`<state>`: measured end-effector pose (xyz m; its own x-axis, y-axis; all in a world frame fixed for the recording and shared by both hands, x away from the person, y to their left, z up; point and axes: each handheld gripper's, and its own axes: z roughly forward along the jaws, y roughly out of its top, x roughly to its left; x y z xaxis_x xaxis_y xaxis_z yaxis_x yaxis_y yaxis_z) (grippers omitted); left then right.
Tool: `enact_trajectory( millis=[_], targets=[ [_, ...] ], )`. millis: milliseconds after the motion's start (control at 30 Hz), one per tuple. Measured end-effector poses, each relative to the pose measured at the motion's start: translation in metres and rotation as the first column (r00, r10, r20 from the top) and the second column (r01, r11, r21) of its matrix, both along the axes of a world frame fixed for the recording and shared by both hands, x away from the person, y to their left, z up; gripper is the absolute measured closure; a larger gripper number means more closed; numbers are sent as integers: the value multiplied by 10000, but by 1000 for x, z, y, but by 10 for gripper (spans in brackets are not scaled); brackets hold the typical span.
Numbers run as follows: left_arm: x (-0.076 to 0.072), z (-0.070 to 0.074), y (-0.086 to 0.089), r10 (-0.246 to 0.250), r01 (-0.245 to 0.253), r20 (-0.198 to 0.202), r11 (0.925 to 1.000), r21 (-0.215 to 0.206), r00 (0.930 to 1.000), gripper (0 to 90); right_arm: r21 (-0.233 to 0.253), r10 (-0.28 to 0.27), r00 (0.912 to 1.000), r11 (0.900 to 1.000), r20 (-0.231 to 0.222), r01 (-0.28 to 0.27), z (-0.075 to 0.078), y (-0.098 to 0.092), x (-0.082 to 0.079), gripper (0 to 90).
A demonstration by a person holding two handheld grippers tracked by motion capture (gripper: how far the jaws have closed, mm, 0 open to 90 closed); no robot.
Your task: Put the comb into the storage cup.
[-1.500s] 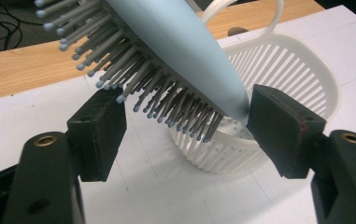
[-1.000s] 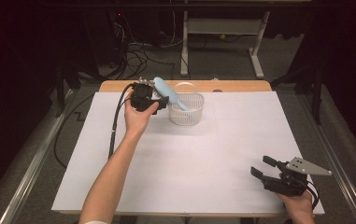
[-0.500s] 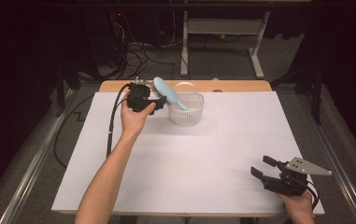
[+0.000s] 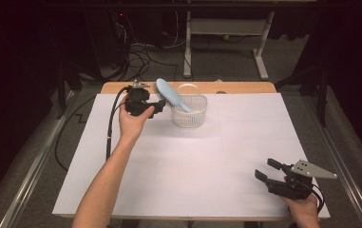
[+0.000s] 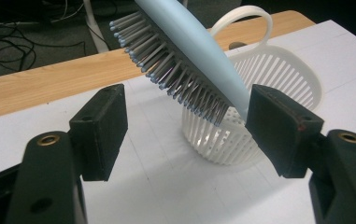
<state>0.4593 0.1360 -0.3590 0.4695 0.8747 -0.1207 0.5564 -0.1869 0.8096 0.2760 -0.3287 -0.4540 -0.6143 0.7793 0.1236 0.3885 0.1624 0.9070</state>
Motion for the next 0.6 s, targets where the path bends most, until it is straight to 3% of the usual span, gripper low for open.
enact_trajectory(
  millis=[600],
  targets=[
    [-8, 3, 3, -116, 115, 168, 9999, 54, 9998, 306, -15, -11, 10000, 10000, 6, 11, 0, 0, 0, 294]
  ],
)
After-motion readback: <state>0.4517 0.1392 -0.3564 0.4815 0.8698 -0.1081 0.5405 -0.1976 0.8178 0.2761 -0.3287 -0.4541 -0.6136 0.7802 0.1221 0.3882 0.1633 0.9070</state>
